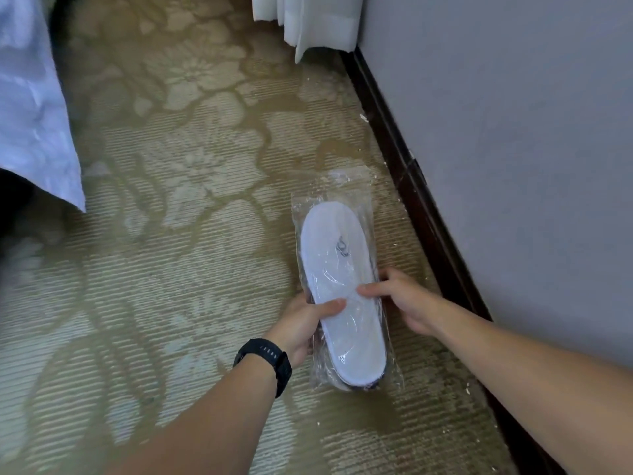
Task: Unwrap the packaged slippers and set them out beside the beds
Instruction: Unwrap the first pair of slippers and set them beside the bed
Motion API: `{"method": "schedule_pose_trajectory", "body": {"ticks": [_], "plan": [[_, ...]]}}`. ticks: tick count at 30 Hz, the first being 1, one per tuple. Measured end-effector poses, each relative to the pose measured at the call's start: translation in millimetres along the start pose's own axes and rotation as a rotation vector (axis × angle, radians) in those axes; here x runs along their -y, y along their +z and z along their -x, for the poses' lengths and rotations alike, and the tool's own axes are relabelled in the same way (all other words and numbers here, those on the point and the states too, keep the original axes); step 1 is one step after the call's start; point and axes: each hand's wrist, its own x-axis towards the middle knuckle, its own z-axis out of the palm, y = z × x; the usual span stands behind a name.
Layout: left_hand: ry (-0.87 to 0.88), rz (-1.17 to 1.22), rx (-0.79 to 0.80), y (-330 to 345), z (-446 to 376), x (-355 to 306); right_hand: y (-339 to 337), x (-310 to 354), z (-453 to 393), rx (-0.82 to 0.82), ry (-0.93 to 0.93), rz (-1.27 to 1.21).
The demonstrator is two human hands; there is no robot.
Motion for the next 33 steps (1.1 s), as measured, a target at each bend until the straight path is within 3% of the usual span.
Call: {"method": "schedule_pose_trajectory", "body": {"ticks": [6,10,16,22,33], "plan": [[-0.019,-0.179,-0.108,6,-4,10,-10,-23,-4,0.017,0.039,0.183],[0.058,-0.301,-0.201,9,-3,14,-10,-24,-3,0.038,-0.003,0.240],[0.228,-0.552,-0.467,20,3,3,-7,-8,-4,-0.315,-0.258,0.289],[0.259,-0.556,-0.473,22,2,-8,7,3,-3,-0.280,-0.170,0.163],[0.324,-0.530,-0.434,11,19,-22,14,37,6,-0.108,-0.173,-0.061]]}}
